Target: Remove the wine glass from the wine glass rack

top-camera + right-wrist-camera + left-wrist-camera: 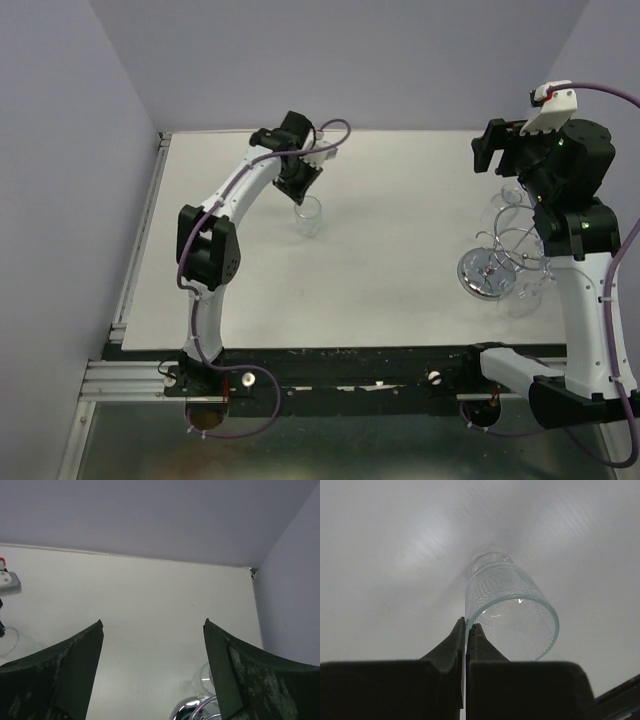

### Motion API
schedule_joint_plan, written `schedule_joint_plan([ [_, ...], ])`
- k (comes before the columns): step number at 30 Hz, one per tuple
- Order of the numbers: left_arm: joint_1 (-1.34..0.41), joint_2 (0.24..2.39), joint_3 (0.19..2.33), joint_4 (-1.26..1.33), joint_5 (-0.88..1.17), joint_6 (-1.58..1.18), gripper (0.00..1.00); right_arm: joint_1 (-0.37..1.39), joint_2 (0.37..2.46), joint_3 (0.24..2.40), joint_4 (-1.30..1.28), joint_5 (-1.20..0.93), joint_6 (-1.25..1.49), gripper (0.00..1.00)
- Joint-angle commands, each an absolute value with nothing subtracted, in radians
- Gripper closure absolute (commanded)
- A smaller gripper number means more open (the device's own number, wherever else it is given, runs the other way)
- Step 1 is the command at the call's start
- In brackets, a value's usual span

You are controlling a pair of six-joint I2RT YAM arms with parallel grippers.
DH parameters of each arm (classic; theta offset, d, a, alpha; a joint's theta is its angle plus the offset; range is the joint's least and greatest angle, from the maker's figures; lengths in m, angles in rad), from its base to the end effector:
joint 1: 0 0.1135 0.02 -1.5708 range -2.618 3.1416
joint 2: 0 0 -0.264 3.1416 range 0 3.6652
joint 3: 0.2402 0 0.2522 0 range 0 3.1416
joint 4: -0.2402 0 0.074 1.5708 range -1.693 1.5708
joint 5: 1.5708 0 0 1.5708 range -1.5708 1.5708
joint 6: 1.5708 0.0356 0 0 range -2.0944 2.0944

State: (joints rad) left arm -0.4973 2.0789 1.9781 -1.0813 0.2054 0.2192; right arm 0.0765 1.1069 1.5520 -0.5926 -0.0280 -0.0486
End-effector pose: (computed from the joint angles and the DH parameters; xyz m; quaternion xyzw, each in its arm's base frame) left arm 0.3828 -0.2160 0.2785 0.3608 0.9071 -0.1263 0.1763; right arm 0.2049 0.0167 0.4931 -0.0565 0.7552 0.0197 0.6528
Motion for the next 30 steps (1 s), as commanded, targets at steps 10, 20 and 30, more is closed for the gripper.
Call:
schedule_joint_plan([
  [10, -0.196, 2.155, 2.148, -1.080, 0.107, 0.143, 1.00, 0.058, 1.108, 1.539, -0.600, -0.069, -0.046, 0.12],
  [20, -0.160, 2.232, 2.200, -1.075, 0.170, 0.124, 1.00, 0.057, 1.135, 1.554, -0.611, -0.084, -0.048, 0.12],
  [30, -0.100, 2.257, 2.266, -1.028, 0.321, 0.072, 0.73, 0.057, 1.166, 1.565, -0.627, -0.120, -0.051, 0.12],
])
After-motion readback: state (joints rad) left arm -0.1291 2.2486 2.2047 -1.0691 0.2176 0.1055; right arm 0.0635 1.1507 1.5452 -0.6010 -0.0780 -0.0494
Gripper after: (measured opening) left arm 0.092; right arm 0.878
